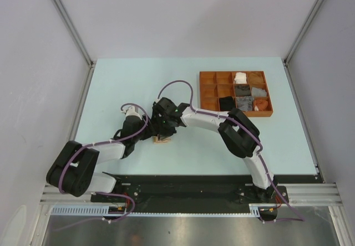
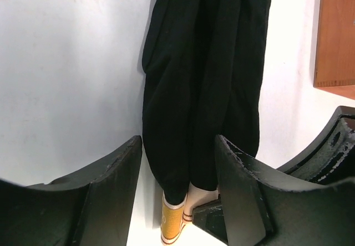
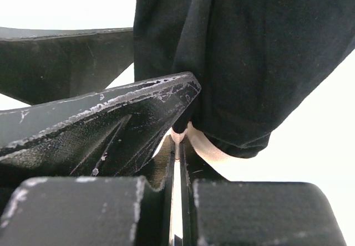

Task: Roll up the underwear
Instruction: Fold the underwear at the center of the board.

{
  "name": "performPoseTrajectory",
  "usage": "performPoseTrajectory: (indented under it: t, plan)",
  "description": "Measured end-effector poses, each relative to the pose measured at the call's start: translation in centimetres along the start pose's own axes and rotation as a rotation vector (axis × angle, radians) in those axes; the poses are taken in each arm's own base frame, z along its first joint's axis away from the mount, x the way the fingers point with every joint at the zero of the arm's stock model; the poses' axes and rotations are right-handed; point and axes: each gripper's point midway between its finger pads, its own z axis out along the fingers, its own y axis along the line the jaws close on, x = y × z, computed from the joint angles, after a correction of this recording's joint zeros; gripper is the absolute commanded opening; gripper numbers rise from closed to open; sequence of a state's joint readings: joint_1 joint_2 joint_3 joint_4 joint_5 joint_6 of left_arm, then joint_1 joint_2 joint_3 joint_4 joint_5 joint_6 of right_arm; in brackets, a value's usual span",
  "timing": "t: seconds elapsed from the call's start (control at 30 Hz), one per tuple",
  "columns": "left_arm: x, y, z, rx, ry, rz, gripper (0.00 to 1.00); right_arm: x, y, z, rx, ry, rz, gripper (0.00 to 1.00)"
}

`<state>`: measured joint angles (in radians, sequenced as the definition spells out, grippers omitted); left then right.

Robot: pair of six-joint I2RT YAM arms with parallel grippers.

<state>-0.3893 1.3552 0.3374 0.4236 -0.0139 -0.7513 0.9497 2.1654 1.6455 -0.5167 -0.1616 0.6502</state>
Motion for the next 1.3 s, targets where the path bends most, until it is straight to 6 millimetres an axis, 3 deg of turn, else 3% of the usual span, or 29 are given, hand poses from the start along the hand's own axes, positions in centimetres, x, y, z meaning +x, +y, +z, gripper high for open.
performPoseTrajectory:
  t: [0.27,0.7,0.83,1.03,1.3]
  plan:
    - [0.2,0.2,-0.5,0.001,-0.003,-0.01,0.6,0.1,0.3,0.2,-0.016,-0.024,-0.002,0.0]
    - [-0.3,1.9,-2.0,-0.079,-0.004,-0.055,0.69,-0.5,1.9,0.6,-0.069,-0.074,-0.003,0.01]
    - [-0.4,1.9,-1.9,-0.067,-0.008,-0.059,0.69,-0.6,1.9,0.6,-0.068,-0.077,-0.003,0.26]
    - [-0.9,2.4,-1.8,-0.084,-0.026,-0.067,0.69,-0.6,1.5,0.6,-0.065,-0.077,0.007,0.51]
    - [-1.2,2.9,-2.0,-0.104,-0.037,-0.074,0.69,-0.6,1.4,-0.4,-0.063,-0.073,-0.036,0.62]
